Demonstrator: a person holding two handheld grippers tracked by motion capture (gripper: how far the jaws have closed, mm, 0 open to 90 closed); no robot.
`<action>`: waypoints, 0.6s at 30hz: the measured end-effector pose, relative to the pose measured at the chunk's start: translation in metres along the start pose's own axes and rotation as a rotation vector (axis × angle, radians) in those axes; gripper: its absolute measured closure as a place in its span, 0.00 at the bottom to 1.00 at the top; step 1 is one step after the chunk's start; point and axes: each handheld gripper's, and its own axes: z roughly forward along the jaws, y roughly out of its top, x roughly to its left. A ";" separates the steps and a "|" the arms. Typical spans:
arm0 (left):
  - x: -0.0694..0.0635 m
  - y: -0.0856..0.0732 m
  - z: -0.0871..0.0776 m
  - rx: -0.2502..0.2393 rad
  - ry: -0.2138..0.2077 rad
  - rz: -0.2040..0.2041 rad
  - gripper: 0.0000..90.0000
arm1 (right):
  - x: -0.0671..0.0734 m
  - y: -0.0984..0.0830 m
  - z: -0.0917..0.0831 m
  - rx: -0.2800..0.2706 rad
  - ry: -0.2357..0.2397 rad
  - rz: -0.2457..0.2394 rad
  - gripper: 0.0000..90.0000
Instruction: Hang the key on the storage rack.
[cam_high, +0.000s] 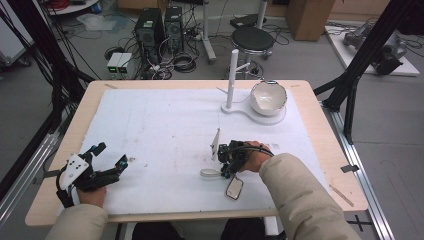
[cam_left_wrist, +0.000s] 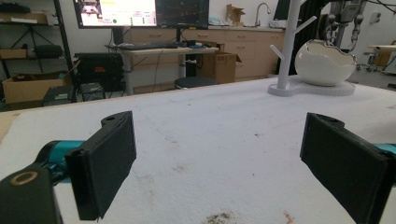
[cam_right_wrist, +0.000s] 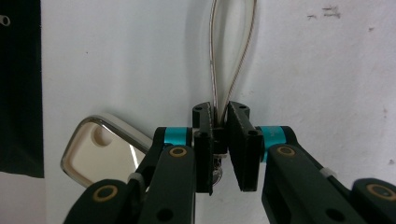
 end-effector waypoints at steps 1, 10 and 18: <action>0.000 0.000 0.000 0.000 0.000 -0.002 0.12 | 0.000 0.000 0.000 0.001 0.001 0.005 0.90; 0.000 0.000 0.000 0.000 0.000 -0.002 0.12 | 0.000 -0.001 -0.003 -0.018 0.006 0.028 0.91; 0.000 0.000 0.000 0.001 -0.001 -0.005 0.12 | -0.010 -0.014 -0.018 -0.138 0.020 0.213 0.91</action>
